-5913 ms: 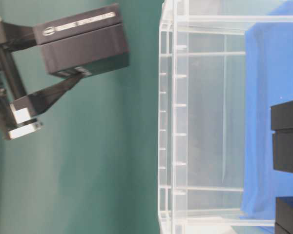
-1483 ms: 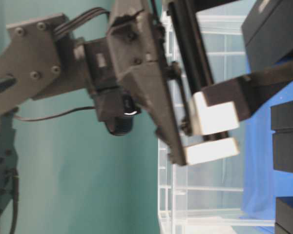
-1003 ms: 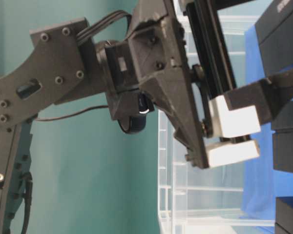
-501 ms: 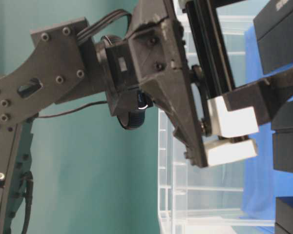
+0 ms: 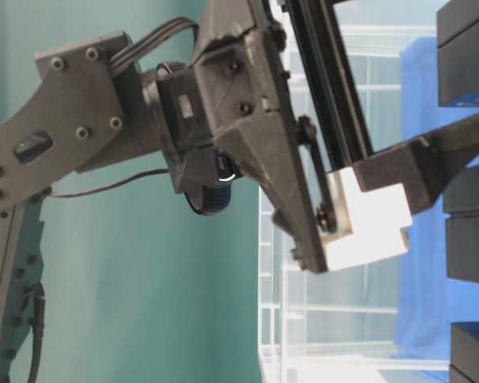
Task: Take the box out of the case with the left arm.
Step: 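Lower the box onto the table and open the left gripper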
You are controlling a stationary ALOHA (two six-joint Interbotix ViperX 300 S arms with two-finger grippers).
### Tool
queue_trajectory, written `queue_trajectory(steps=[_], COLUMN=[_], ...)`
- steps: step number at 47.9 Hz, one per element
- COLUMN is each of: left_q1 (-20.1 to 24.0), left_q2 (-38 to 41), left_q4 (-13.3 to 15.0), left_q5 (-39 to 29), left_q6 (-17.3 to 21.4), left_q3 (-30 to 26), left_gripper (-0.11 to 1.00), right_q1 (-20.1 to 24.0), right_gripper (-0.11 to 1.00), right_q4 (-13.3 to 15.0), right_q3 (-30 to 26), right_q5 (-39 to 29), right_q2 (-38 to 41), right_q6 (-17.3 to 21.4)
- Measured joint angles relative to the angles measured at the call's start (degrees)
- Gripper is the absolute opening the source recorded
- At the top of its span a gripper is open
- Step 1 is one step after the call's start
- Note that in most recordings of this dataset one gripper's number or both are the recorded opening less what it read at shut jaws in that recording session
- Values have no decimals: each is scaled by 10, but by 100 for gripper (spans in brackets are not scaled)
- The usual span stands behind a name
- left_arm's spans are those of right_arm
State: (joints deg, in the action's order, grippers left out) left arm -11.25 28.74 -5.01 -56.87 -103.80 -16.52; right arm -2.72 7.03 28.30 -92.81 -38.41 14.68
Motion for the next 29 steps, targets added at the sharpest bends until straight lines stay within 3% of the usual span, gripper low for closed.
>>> queue_trajectory(steps=[12,29], left_q1=[3,10], left_q2=[-24,-29], left_q4=[3,3], left_q5=[-47,-176], left_q6=[3,44], left_q3=[-25,-165], left_gripper=[83,83], right_q1=[0,0], right_gripper=[0,0], right_q4=[0,0], right_q3=[0,-1], right_q5=[0,0], right_q2=[-1,-1], right_q6=[-1,-1])
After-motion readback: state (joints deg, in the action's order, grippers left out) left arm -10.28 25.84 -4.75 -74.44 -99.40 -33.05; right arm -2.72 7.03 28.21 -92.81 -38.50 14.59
